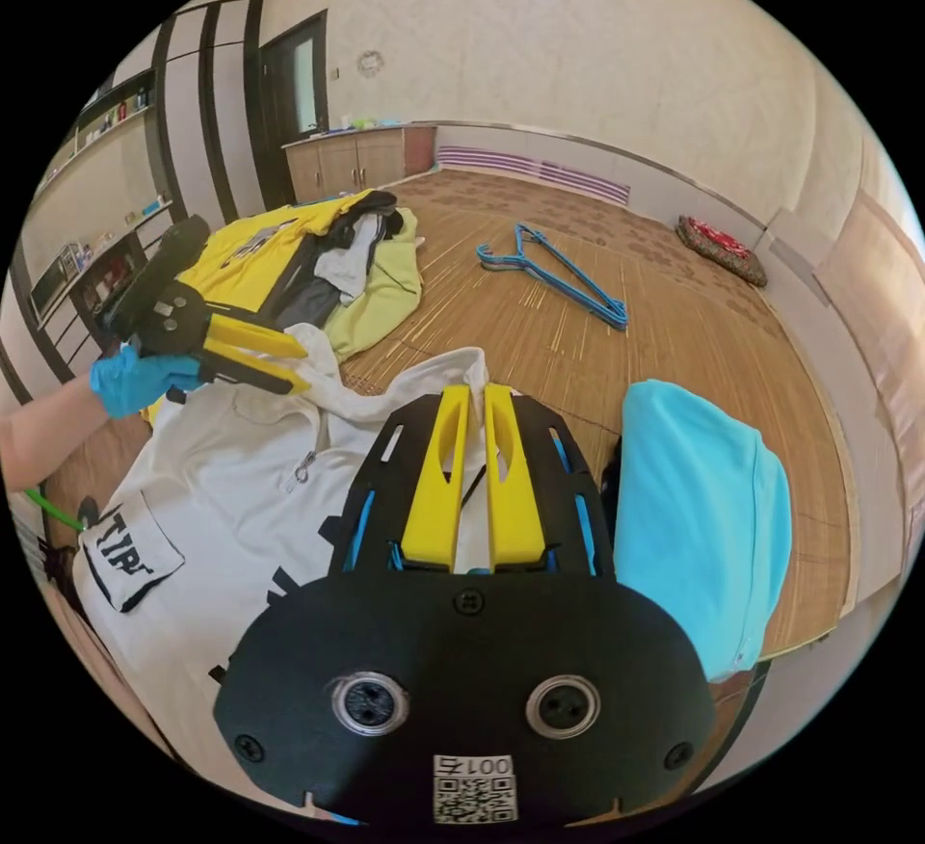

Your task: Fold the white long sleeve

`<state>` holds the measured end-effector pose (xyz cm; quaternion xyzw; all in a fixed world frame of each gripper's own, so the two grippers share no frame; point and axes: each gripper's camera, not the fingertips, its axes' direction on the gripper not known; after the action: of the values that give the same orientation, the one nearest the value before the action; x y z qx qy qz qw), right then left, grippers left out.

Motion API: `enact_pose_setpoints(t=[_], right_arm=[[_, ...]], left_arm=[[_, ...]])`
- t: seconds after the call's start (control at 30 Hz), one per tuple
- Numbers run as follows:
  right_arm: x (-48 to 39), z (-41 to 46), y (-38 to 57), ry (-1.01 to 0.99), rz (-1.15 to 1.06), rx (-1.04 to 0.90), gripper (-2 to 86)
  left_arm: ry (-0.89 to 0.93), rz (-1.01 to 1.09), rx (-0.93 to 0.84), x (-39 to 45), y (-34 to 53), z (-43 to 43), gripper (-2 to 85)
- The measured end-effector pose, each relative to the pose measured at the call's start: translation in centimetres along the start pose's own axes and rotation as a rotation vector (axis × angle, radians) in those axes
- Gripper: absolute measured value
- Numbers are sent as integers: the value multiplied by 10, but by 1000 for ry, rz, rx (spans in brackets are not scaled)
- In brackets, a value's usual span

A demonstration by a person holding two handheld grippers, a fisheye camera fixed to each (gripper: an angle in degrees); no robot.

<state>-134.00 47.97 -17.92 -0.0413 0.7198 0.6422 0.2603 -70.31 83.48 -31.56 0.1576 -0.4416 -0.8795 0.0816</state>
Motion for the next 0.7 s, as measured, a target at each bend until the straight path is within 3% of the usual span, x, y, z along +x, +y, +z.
enact_pose_setpoints(t=[0.23, 0.47, 0.7], right_arm=[[1, -13, 8, -26, 7, 9, 8], [0, -40, 6, -20, 44, 126, 7], [25, -31, -21, -87, 279, 208, 8]], left_arm=[[-45, 51, -99, 8, -18, 4, -11], [11, -63, 29, -9, -36, -39, -17], [-36, -229, 119, -24, -82, -62, -16]])
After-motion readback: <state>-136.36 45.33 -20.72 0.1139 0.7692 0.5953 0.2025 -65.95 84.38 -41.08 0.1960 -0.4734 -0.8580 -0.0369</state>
